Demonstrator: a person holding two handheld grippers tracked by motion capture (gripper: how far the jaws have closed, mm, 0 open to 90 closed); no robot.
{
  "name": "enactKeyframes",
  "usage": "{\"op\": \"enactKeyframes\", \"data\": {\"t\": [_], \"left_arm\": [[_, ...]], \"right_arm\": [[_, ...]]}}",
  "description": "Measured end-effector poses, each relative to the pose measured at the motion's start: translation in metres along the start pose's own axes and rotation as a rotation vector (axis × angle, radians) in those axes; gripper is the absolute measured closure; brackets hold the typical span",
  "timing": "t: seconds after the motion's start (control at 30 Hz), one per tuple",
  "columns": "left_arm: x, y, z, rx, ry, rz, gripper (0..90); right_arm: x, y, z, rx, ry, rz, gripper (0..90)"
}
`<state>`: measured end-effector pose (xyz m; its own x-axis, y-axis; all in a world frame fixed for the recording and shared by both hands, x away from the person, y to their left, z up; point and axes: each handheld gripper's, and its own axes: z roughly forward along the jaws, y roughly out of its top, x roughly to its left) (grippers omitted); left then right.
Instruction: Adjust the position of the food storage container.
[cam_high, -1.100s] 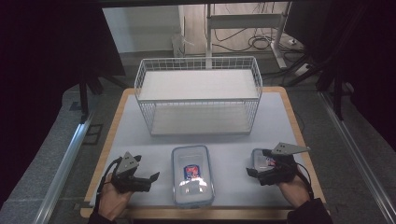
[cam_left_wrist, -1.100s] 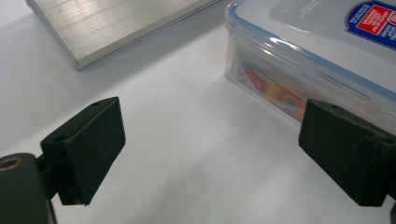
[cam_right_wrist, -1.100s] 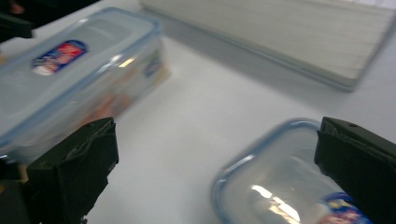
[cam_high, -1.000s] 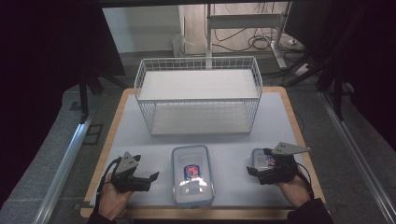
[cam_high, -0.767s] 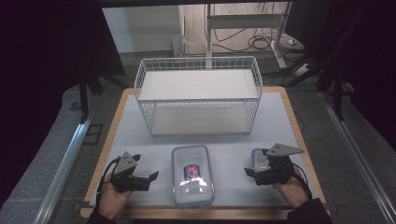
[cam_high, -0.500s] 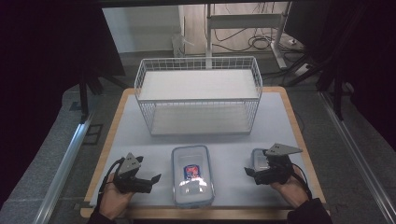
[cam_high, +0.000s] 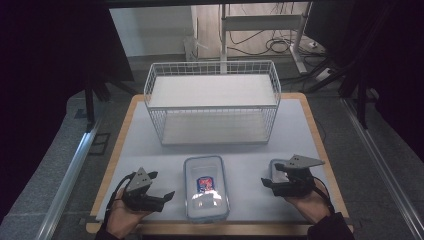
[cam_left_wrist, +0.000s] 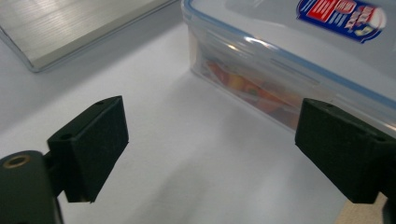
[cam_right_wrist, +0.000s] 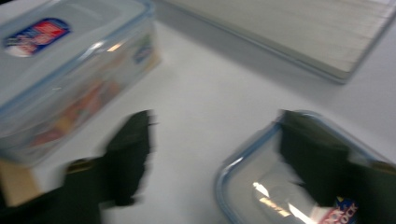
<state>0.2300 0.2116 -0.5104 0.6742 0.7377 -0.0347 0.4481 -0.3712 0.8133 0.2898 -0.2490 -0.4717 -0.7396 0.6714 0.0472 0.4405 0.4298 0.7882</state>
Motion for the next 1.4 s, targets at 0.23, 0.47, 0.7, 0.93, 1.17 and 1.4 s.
{"op": "enactKeyframes", "data": {"t": [0.23, 0.47, 0.7, 0.93, 1.17, 1.4], "left_arm": [[-0.002, -0.002, 0.0, 0.004, 0.003, 0.005, 12.5], [-0.004, -0.002, 0.002, 0.014, -0.01, 0.013, 13.7], [-0.007, -0.003, 0.005, 0.029, -0.042, 0.029, 15.0], [-0.01, -0.002, 0.006, 0.04, -0.059, 0.047, 17.4], [-0.026, -0.008, 0.002, 0.086, -0.151, 0.065, 38.0], [-0.044, -0.006, 0.005, 0.131, -0.279, 0.09, 74.7]], "right_arm": [[0.014, 0.001, -0.002, 0.035, 0.057, -0.045, 86.8], [0.015, -0.005, 0.017, 0.126, -0.02, -0.051, 89.7], [0.007, -0.008, 0.017, 0.141, -0.063, -0.011, 89.9], [-0.008, -0.013, 0.008, 0.14, -0.102, 0.028, 89.9], [-0.003, -0.012, 0.003, 0.124, -0.104, 0.019, 89.7], [0.011, -0.011, 0.003, 0.107, -0.037, 0.008, 89.7]]}}
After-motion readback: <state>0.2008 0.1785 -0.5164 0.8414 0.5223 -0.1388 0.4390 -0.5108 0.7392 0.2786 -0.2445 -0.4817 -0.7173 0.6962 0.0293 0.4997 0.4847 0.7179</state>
